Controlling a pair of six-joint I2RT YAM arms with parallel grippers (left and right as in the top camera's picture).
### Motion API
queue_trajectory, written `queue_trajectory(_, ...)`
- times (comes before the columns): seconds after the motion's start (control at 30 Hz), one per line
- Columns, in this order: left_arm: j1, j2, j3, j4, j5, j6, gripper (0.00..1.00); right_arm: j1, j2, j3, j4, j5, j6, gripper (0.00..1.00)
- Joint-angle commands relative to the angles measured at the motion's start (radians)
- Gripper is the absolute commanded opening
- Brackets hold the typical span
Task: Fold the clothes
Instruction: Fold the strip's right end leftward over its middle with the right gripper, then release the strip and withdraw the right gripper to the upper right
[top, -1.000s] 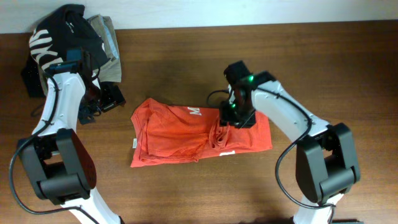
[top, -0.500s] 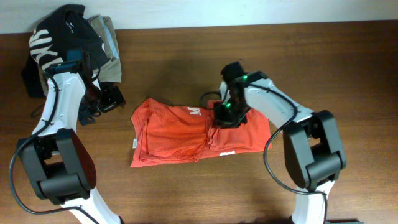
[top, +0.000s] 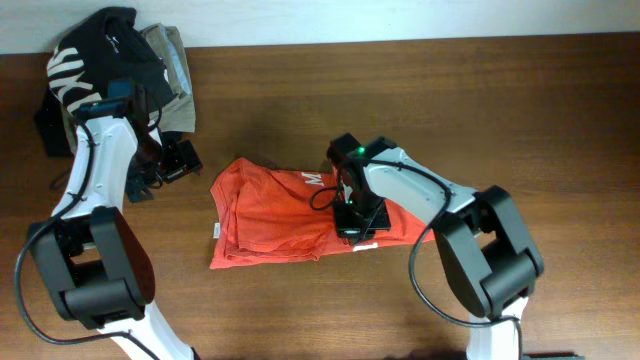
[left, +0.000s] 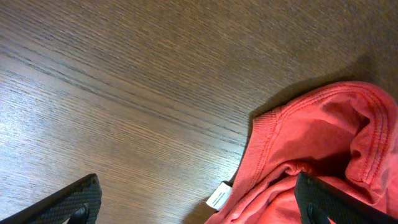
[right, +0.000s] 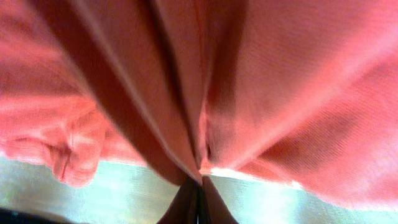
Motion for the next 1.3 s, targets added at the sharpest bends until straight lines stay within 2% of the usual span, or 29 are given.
queue_trajectory(0.0, -0.005, -0.006, -0.005, -0.004, 0.008, 0.001, 0.99, 0.028, -0.093, -0.008, -0.019, 0.028, 0.004, 0.05)
queue_trajectory(0.17, -0.005, -0.006, -0.005, -0.004, 0.008, 0.001, 0.99, 0.031, -0.093, -0.008, 0.020, 0.003, 0.004, 0.18)
queue_trajectory(0.3, -0.005, -0.006, -0.005, -0.004, 0.008, 0.001, 0.99, 0.036, -0.093, -0.008, 0.024, 0.005, 0.000, 0.19)
queue_trajectory(0.37, -0.005, -0.006, -0.005, -0.004, 0.008, 0.001, 0.99, 0.005, -0.098, 0.016, -0.016, 0.108, 0.001, 0.14)
queue_trajectory(0.43, -0.005, -0.006, -0.005, -0.004, 0.008, 0.001, 0.99, -0.081, -0.102, 0.049, -0.067, 0.211, 0.000, 0.15)
queue_trajectory(0.5, -0.005, -0.006, -0.005, -0.005, 0.008, 0.001, 0.99, -0.172, -0.095, 0.042, -0.064, 0.188, -0.094, 0.15)
queue_trajectory(0.57, -0.005, -0.006, -0.005, -0.004, 0.008, 0.001, 0.99, -0.222, -0.084, 0.002, -0.024, 0.023, -0.243, 0.14)
queue_trajectory(0.6, -0.005, -0.006, -0.005, -0.003, 0.008, 0.001, 0.99, -0.226, -0.077, -0.023, 0.006, -0.024, -0.267, 0.14)
queue_trajectory(0.73, -0.005, -0.006, -0.005, -0.004, 0.008, 0.001, 0.99, -0.217, -0.027, -0.125, 0.092, -0.056, -0.271, 0.14)
queue_trajectory(0.8, -0.005, -0.006, -0.005, -0.004, 0.008, 0.001, 0.99, -0.224, -0.026, -0.152, 0.073, -0.042, -0.256, 0.04)
queue_trajectory(0.87, -0.005, -0.006, -0.005, -0.004, 0.008, 0.001, 0.99, -0.244, -0.033, -0.152, 0.024, 0.123, -0.120, 0.04)
queue_trajectory(0.9, -0.005, -0.006, -0.005, -0.003, 0.008, 0.001, 0.99, -0.257, -0.047, -0.148, 0.015, 0.185, -0.082, 0.04)
queue_trajectory(1.07, -0.005, -0.006, -0.005, 0.000, 0.009, 0.002, 0.99, -0.313, -0.179, 0.005, -0.085, 0.244, -0.074, 0.06)
queue_trajectory(1.1, -0.006, -0.006, -0.008, 0.000, 0.017, 0.006, 0.99, -0.325, -0.208, 0.033, -0.078, 0.248, -0.071, 0.36)
queue_trajectory(1.13, -0.008, -0.006, -0.017, 0.000, 0.061, 0.034, 0.99, -0.350, -0.229, 0.069, -0.051, 0.259, -0.074, 0.97)
queue_trajectory(1.2, -0.013, -0.006, -0.054, 0.000, 0.165, 0.079, 0.99, -0.412, -0.228, 0.104, -0.021, 0.274, -0.078, 0.99)
queue_trajectory(1.27, -0.023, -0.006, -0.115, 0.000, 0.196, 0.111, 0.99, -0.523, -0.227, 0.109, 0.027, 0.271, -0.079, 0.99)
